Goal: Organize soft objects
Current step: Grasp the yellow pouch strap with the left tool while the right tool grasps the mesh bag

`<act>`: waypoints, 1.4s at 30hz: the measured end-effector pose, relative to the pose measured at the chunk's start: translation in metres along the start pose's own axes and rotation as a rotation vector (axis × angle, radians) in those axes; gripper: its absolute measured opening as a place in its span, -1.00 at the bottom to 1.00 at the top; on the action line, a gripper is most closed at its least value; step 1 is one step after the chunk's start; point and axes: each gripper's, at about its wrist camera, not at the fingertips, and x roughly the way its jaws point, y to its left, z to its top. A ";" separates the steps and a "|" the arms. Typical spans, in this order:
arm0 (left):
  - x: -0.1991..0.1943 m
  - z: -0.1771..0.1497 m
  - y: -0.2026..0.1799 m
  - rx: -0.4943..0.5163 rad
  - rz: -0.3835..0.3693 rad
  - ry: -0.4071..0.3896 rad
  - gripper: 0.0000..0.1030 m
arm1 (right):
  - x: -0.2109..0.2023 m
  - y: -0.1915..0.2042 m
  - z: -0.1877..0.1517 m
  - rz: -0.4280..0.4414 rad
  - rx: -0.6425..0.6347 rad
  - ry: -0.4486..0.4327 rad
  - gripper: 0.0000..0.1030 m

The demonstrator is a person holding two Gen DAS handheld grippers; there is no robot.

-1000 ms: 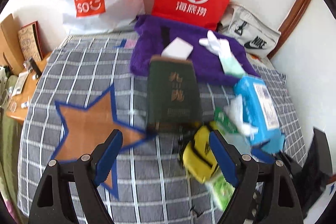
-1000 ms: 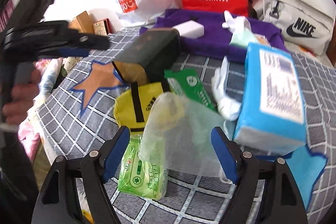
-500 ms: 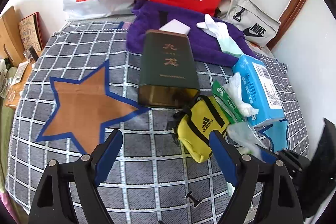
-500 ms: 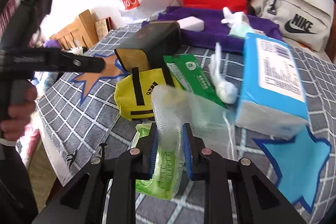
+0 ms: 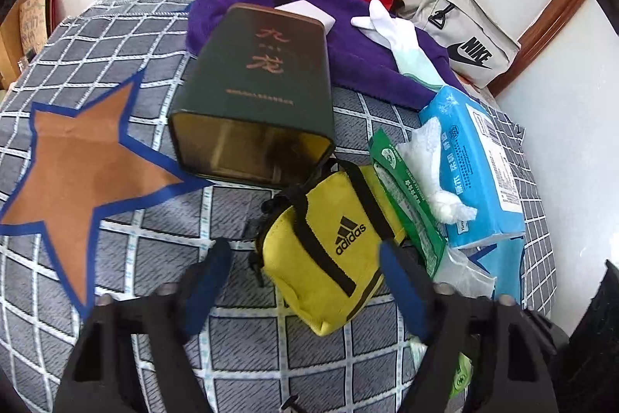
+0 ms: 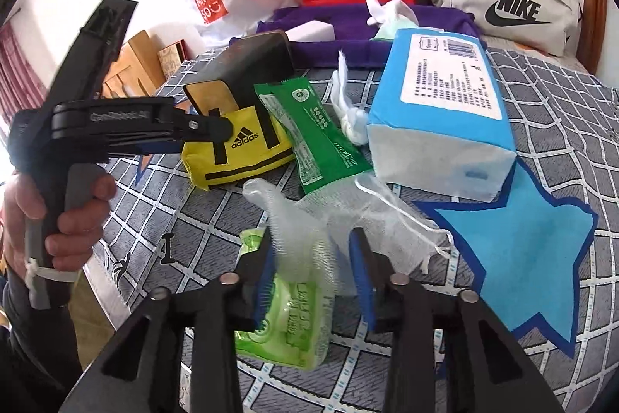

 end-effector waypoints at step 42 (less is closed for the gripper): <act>-0.036 -0.027 0.067 -0.111 0.017 -0.042 -0.48 | -0.031 -0.067 -0.014 -0.118 0.203 -0.059 0.10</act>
